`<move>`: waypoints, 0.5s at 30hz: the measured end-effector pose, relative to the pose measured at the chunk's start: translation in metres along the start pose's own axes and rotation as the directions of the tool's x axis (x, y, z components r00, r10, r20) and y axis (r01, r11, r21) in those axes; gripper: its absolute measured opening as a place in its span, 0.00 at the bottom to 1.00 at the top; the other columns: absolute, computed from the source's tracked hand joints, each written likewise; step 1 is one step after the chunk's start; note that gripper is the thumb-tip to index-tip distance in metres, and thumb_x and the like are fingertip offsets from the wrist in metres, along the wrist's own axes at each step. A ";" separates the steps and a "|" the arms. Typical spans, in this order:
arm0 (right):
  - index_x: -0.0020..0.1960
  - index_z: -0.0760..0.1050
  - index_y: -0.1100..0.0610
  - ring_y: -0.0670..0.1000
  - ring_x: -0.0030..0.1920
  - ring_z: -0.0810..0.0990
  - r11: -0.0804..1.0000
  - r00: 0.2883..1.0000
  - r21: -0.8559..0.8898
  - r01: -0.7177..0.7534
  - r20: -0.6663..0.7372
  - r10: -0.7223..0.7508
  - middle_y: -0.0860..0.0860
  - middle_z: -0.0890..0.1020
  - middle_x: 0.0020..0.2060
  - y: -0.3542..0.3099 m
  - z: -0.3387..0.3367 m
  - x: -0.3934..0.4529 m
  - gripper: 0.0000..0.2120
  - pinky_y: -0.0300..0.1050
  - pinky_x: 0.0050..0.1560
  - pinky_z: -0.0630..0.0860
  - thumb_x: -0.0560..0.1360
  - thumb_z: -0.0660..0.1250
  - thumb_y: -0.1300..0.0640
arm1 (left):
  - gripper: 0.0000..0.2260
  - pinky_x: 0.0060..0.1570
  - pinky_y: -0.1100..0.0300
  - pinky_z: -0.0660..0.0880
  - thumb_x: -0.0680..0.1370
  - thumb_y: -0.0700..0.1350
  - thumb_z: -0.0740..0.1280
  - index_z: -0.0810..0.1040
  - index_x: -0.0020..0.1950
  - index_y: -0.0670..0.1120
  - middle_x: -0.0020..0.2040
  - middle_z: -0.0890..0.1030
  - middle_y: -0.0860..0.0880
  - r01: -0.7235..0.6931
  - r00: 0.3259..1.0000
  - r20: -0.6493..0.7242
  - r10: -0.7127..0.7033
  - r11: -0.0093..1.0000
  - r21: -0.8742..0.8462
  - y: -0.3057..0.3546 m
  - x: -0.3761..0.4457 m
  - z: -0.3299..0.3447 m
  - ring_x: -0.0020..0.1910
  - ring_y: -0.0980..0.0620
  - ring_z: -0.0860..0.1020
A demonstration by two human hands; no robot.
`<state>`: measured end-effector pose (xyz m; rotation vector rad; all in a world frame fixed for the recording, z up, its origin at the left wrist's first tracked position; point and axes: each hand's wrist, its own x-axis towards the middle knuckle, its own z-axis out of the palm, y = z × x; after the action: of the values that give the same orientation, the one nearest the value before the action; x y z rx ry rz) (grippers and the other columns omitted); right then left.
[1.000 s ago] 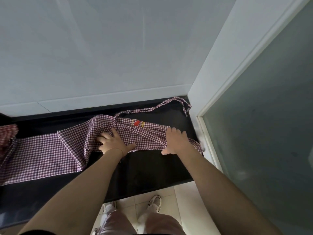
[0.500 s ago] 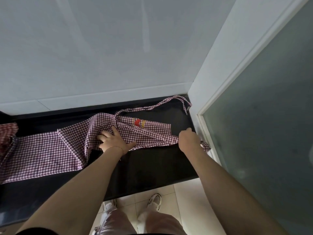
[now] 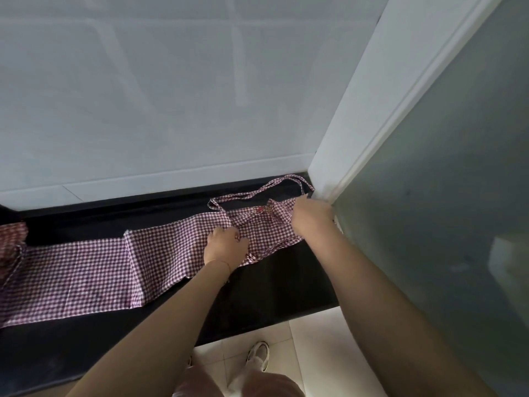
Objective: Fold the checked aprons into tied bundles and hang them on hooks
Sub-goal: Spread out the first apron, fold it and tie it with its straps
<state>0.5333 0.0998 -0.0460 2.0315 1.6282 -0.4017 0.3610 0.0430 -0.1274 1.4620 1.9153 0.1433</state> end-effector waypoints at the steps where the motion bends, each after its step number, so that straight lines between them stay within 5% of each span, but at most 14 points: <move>1: 0.74 0.67 0.60 0.58 0.63 0.78 0.999 1.000 0.044 0.016 0.016 -0.016 0.56 0.78 0.65 -0.005 0.005 0.000 0.26 0.51 0.60 0.75 0.77 0.67 0.61 | 0.15 0.57 0.49 0.77 0.81 0.50 0.61 0.78 0.63 0.46 0.61 0.76 0.45 0.038 0.999 0.008 -0.038 0.990 -0.137 0.005 0.001 -0.004 0.56 0.47 0.76; 3: 0.77 0.61 0.60 0.58 0.61 0.80 0.973 0.998 0.229 0.037 0.040 -0.048 0.57 0.79 0.64 -0.012 0.020 0.005 0.34 0.50 0.59 0.74 0.75 0.70 0.61 | 0.13 0.53 0.50 0.78 0.82 0.47 0.61 0.79 0.61 0.43 0.56 0.81 0.43 0.194 0.977 0.168 -0.132 0.879 -0.436 0.018 0.004 -0.011 0.48 0.47 0.79; 6: 0.80 0.50 0.62 0.62 0.64 0.77 0.814 0.993 0.580 -0.006 0.100 -0.064 0.62 0.73 0.69 -0.021 0.033 0.009 0.39 0.53 0.63 0.75 0.77 0.67 0.58 | 0.17 0.58 0.50 0.76 0.84 0.52 0.58 0.76 0.66 0.44 0.58 0.80 0.43 0.418 0.863 0.501 -0.065 0.649 -0.636 0.032 -0.004 -0.014 0.56 0.45 0.79; 10: 0.69 0.68 0.62 0.58 0.57 0.78 0.518 0.986 0.848 -0.113 0.159 -0.046 0.58 0.78 0.61 -0.021 0.039 0.008 0.24 0.52 0.56 0.79 0.77 0.64 0.51 | 0.23 0.65 0.44 0.72 0.77 0.62 0.66 0.74 0.66 0.49 0.62 0.79 0.45 0.522 0.782 0.621 0.058 0.482 -0.703 0.037 -0.001 0.006 0.62 0.43 0.76; 12: 0.61 0.73 0.60 0.54 0.51 0.78 0.305 0.966 0.928 -0.213 0.247 -0.076 0.55 0.79 0.54 -0.015 0.035 0.006 0.13 0.48 0.47 0.78 0.81 0.60 0.54 | 0.30 0.58 0.46 0.76 0.69 0.65 0.72 0.75 0.67 0.52 0.64 0.78 0.46 0.532 0.776 0.628 0.057 0.476 -0.700 0.042 0.004 0.016 0.63 0.43 0.76; 15: 0.54 0.72 0.59 0.55 0.48 0.79 0.061 0.936 0.943 -0.327 0.332 -0.114 0.55 0.79 0.48 -0.001 0.027 0.006 0.12 0.51 0.47 0.80 0.84 0.53 0.54 | 0.24 0.53 0.49 0.79 0.72 0.54 0.75 0.76 0.65 0.51 0.63 0.77 0.46 0.445 0.821 0.569 0.048 0.572 -0.689 0.050 0.011 0.026 0.60 0.45 0.76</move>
<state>0.5362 0.0901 -0.0718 2.6588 0.8393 -2.2615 0.4152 0.0615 -0.1274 0.5341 1.2364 0.3928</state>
